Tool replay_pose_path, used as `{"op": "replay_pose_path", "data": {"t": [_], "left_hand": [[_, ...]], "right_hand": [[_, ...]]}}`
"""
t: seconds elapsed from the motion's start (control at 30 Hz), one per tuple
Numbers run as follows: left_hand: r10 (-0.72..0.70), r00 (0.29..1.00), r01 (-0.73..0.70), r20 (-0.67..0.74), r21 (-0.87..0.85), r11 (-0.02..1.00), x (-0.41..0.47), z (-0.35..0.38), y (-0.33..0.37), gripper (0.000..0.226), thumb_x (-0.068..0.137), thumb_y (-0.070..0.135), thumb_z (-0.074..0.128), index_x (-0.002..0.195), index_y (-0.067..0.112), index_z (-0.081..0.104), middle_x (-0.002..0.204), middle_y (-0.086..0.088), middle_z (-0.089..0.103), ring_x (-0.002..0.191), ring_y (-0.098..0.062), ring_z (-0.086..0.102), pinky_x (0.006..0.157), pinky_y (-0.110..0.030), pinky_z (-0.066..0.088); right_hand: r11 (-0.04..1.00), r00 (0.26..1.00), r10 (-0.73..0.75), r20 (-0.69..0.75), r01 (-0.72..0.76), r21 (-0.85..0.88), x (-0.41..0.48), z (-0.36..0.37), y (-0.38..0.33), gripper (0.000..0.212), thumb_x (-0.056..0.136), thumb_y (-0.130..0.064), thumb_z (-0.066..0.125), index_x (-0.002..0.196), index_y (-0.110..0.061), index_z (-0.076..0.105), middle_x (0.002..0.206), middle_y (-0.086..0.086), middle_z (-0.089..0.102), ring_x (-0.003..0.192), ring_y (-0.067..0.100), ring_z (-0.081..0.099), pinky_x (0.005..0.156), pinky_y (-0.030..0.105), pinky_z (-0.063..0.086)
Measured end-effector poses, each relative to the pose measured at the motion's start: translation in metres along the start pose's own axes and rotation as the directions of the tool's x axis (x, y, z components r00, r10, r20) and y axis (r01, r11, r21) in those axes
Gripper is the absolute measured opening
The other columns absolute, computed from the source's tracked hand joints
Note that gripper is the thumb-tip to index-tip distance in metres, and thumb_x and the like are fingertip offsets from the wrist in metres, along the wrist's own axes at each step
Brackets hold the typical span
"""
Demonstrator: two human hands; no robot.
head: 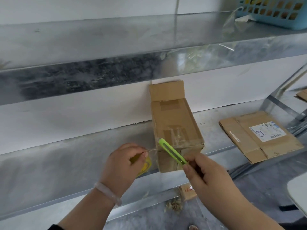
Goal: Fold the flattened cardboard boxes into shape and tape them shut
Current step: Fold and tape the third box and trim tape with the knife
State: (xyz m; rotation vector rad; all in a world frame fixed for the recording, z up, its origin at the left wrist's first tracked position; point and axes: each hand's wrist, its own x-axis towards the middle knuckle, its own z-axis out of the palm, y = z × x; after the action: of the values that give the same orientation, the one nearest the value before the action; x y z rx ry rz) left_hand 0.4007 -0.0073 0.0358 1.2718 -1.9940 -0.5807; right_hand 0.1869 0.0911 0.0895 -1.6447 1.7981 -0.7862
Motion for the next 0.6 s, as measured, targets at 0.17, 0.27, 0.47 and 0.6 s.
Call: {"op": "replay_pose_path", "data": {"t": [0.17, 0.27, 0.47, 0.6], "left_hand": [[-0.022, 1.000, 0.022, 0.007, 0.008, 1.000, -0.001, 0.000, -0.002, 0.018, 0.084, 0.038, 0.060, 0.087, 0.029, 0.075, 0.089, 0.024, 0.065, 0.089, 0.008, 0.058, 0.077, -0.001, 0.038], [-0.025, 1.000, 0.025, -0.003, -0.004, 1.000, -0.001, 0.001, -0.001, 0.023, 0.083, 0.042, 0.057, 0.087, 0.028, 0.075, 0.089, 0.021, 0.066, 0.087, 0.006, 0.059, 0.077, -0.002, 0.039], [-0.028, 1.000, 0.028, -0.002, 0.016, 0.999, -0.001, 0.001, 0.003, 0.031, 0.082, 0.047, 0.052, 0.088, 0.027, 0.075, 0.090, 0.018, 0.067, 0.087, 0.000, 0.060, 0.076, -0.008, 0.043], [-0.066, 0.998, 0.066, -0.003, 0.027, 0.997, -0.004, -0.002, 0.006, 0.025, 0.083, 0.048, 0.055, 0.093, 0.033, 0.073, 0.087, 0.024, 0.064, 0.087, 0.007, 0.057, 0.074, -0.006, 0.042]], "right_hand": [[0.996, 0.994, 0.057, 0.092, -0.050, -0.071, 0.001, 0.008, -0.002, 0.014, 0.098, -0.034, 0.048, 0.095, -0.046, 0.043, 0.086, -0.025, 0.063, 0.076, -0.001, 0.058, 0.065, 0.026, 0.049], [0.985, 0.994, 0.019, 0.106, -0.001, -0.171, -0.001, 0.012, -0.008, 0.019, 0.099, -0.039, 0.044, 0.095, -0.057, 0.036, 0.079, -0.030, 0.057, 0.071, -0.002, 0.054, 0.059, 0.023, 0.043], [0.933, 0.998, 0.039, 0.052, -0.018, -0.360, -0.003, 0.022, -0.014, 0.021, 0.098, -0.054, 0.033, 0.098, -0.035, 0.039, 0.072, -0.006, 0.056, 0.070, 0.015, 0.060, 0.064, 0.033, 0.050], [0.864, 0.991, 0.054, 0.120, 0.013, -0.503, -0.006, 0.030, -0.019, 0.024, 0.102, -0.051, 0.025, 0.112, -0.031, 0.032, 0.084, -0.006, 0.062, 0.075, 0.015, 0.062, 0.067, 0.029, 0.052]]}}
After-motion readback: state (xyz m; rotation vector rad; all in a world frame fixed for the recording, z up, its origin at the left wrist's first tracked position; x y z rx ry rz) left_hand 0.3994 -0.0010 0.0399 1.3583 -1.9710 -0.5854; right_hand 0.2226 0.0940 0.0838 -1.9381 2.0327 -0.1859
